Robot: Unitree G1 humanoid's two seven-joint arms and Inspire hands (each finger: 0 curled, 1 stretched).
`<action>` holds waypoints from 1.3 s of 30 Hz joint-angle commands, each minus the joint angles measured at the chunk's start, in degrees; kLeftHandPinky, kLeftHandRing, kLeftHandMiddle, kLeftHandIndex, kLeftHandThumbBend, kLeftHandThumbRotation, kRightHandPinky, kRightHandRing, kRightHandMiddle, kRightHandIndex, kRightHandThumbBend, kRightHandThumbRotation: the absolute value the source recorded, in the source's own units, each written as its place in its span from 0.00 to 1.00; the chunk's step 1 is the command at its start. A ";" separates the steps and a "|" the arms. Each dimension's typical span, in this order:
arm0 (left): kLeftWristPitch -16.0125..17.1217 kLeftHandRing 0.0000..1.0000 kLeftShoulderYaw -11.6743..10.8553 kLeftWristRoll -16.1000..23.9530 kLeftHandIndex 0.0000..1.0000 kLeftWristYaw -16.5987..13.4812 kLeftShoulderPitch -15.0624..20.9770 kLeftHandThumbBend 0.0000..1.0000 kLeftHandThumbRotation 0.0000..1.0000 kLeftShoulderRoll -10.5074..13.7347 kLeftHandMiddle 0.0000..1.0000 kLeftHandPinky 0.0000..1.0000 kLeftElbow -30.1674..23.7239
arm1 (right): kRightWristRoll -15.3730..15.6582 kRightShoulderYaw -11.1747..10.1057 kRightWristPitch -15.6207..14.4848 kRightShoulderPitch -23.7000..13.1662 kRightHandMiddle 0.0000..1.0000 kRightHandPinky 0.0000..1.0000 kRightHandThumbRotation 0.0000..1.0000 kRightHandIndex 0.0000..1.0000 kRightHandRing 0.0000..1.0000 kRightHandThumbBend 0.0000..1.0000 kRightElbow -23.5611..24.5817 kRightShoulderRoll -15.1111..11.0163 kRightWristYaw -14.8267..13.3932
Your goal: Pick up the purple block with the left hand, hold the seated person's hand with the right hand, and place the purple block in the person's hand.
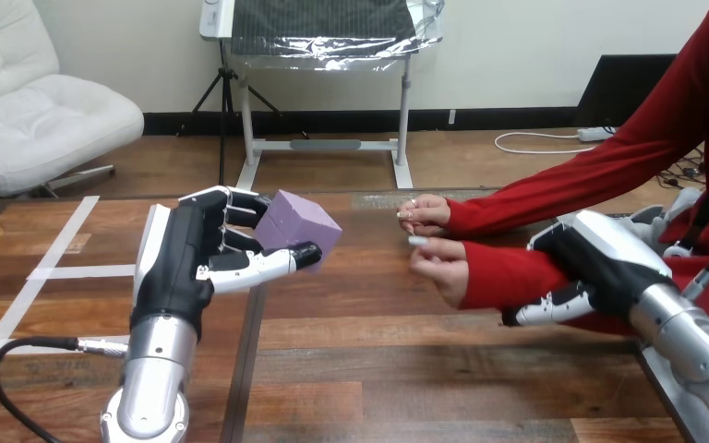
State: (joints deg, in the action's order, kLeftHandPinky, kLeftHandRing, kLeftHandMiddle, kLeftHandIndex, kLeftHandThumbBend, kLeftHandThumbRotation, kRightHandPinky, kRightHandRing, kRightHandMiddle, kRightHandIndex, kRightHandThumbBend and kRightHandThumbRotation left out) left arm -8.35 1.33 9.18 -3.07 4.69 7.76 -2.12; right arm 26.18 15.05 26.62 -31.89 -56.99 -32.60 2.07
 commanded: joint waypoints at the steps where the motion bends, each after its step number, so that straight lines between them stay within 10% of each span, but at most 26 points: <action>1: 2.32 0.39 -0.09 -0.20 0.46 -0.13 4.94 0.60 0.00 -0.56 0.42 0.35 0.49 | -1.39 -2.41 -0.30 -2.71 0.36 0.25 0.23 0.38 0.30 0.71 5.72 -2.10 0.39; 39: 7.83 0.38 0.79 -2.09 0.45 -0.06 8.10 0.58 0.00 -3.89 0.42 0.34 7.34 | -2.55 -2.41 -6.21 -1.73 0.42 0.32 0.26 0.44 0.36 0.77 15.83 -1.61 3.53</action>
State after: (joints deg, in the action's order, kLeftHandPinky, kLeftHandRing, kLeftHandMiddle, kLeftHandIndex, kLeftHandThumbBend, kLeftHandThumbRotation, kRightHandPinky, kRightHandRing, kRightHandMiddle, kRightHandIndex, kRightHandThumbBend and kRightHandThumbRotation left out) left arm -3.08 1.57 7.29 -3.05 7.75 4.74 4.35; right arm 24.63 14.72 20.88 -31.73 -44.81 -34.12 5.55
